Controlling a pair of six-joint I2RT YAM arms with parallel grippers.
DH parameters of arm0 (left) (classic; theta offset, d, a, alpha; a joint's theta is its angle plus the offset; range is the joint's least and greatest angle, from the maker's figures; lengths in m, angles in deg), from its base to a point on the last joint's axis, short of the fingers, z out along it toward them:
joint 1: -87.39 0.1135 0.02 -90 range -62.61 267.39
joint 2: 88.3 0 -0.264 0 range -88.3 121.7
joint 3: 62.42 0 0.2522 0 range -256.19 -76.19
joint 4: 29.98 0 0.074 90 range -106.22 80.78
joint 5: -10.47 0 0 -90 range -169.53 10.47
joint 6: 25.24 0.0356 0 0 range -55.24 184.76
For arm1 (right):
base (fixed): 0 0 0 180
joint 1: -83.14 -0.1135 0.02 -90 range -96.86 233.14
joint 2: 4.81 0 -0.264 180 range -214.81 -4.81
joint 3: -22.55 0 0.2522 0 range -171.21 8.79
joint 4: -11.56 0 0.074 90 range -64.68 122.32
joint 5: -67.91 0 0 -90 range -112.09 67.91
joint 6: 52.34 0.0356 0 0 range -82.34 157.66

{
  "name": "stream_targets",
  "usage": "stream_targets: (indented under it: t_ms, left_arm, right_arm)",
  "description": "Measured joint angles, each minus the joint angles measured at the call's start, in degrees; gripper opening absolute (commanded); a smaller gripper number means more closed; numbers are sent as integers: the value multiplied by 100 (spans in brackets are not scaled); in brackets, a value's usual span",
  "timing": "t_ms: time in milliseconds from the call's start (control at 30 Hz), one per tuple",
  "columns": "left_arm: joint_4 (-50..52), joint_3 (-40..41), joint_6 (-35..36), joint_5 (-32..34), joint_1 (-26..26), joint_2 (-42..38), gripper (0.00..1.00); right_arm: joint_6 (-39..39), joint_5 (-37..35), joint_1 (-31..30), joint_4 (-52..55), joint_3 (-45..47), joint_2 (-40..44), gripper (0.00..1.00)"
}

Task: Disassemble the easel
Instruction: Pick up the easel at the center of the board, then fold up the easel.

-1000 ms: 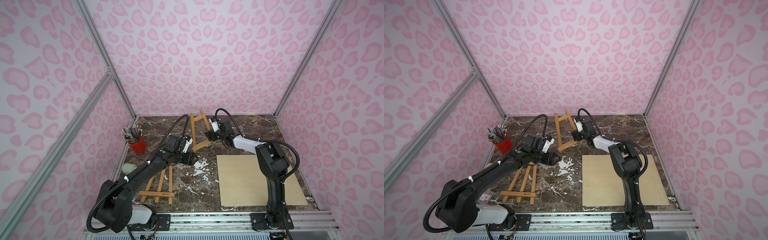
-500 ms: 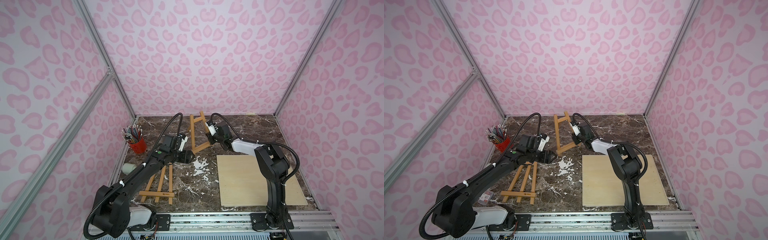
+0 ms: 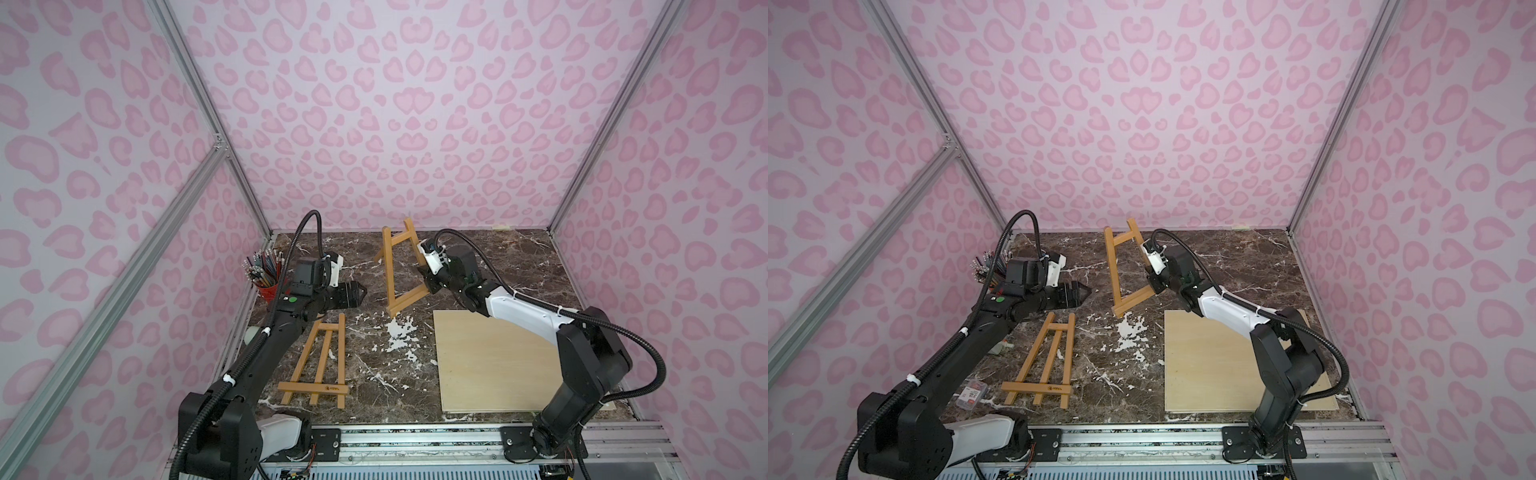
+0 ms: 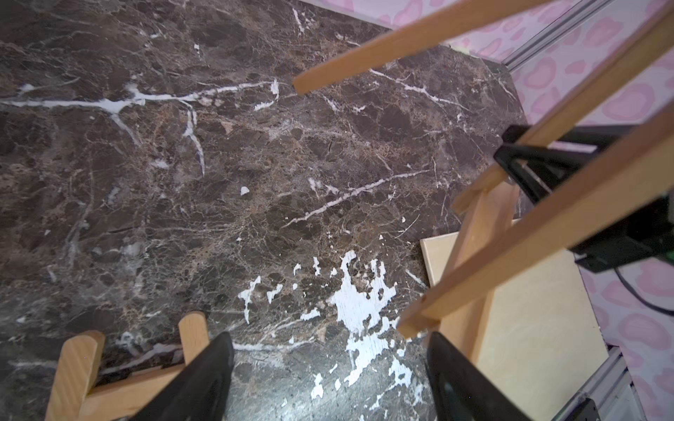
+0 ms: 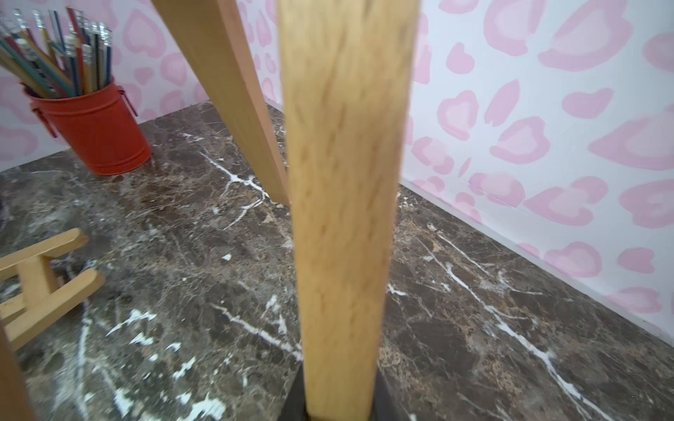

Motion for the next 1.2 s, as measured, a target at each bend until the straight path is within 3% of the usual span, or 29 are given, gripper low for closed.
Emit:
stream_targets:
  t_ms: [200, 500, 667, 867, 1200]
  left_arm:
    - [-20, -404, 9, -367, 422, 319, 75]
    - [-249, -597, 0, -1056, 546, 1012, 40]
    - [-459, -575, -39, -1331, 299, 1073, 25]
    - [-496, -529, -103, -1499, -59, 1086, 16]
    - [-1180, 0, -673, -1539, -901, 1021, 14]
  right_arm:
    - [57, 321, -197, 306, 743, 879, 3]
    - [212, 680, -588, 461, 1073, 1606, 1]
    - [363, 754, -664, 376, 1119, 1631, 0]
    - [586, 789, -664, 195, 1198, 1572, 0]
    - [1174, 549, -686, -422, 1451, 1401, 0]
